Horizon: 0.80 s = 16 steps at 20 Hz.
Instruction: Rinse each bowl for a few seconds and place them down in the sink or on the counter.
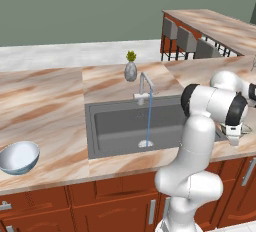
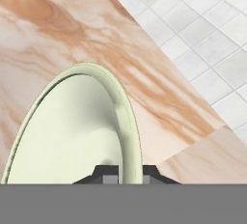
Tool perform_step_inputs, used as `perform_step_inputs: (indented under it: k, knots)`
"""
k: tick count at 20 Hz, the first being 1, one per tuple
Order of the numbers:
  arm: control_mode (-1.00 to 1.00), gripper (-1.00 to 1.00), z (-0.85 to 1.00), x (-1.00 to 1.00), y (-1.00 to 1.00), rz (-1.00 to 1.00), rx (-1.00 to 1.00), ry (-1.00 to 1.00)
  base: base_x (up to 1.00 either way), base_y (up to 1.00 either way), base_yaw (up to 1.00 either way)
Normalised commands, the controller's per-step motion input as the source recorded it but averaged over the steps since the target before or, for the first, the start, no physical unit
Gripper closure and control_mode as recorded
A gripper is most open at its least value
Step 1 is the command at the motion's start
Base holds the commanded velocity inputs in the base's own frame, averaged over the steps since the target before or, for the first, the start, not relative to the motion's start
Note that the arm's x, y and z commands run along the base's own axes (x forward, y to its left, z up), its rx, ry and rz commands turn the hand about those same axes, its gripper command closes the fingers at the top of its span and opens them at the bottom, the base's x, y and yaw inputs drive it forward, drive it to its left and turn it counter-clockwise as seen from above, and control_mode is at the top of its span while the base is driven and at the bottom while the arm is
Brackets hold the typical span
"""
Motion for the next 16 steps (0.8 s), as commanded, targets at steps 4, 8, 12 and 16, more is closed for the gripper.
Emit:
perform_step_inputs:
  k: [4,8,12,16]
  knots:
    - [-1.00,1.00,-0.18,0.09,-0.23,0.00,0.06,0.00,0.00,0.00,0.00]
    - [-1.00,1.00,-0.14,0.09,-0.23,0.00,0.05,0.01,0.00,0.00,0.00]
    - [-1.00,-1.00,-0.04,0.13,-0.20,0.00,0.03,0.00,0.00,0.00,0.00]
    - [-1.00,-1.00,-0.02,0.20,-0.32,0.00,0.02,0.00,0.00,0.00,0.00]
